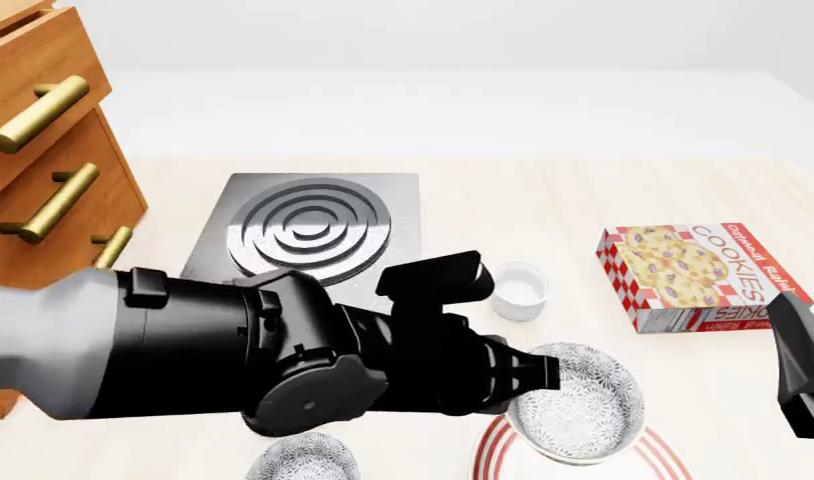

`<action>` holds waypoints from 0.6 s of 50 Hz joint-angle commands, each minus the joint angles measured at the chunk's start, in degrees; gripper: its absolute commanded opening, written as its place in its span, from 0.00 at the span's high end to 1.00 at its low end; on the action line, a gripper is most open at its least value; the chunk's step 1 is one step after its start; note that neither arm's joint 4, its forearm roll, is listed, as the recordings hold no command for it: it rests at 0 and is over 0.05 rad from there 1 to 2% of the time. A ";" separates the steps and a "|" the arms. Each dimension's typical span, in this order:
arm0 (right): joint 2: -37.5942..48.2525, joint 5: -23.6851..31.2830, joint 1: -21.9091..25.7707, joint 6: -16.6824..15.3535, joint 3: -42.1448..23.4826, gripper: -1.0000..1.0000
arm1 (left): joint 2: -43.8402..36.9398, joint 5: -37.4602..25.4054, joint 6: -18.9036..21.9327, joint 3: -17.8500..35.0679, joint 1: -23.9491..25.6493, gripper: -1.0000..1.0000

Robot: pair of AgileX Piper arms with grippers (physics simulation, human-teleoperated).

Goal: Pick the akita bowl on the wooden cabinet and place it on the plate.

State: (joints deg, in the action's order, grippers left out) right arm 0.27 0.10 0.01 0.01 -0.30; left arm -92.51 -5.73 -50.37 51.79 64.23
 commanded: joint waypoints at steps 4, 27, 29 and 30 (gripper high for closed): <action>0.00 0.00 -0.01 0.00 0.00 0.00 | -1.84 1.44 0.00 0.71 0.06 1.00; 0.00 0.00 0.02 -0.01 0.00 0.00 | -5.48 4.25 -0.94 0.89 0.92 1.00; 0.00 0.00 -0.01 0.00 0.00 0.00 | -5.72 4.55 -1.06 0.75 0.98 1.00; 0.00 0.00 0.00 0.00 0.00 0.00 | -5.87 4.76 -1.20 0.63 1.11 1.00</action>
State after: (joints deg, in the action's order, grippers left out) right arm 0.27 0.10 0.01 0.00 -0.30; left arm -97.24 -2.45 -51.25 52.41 64.91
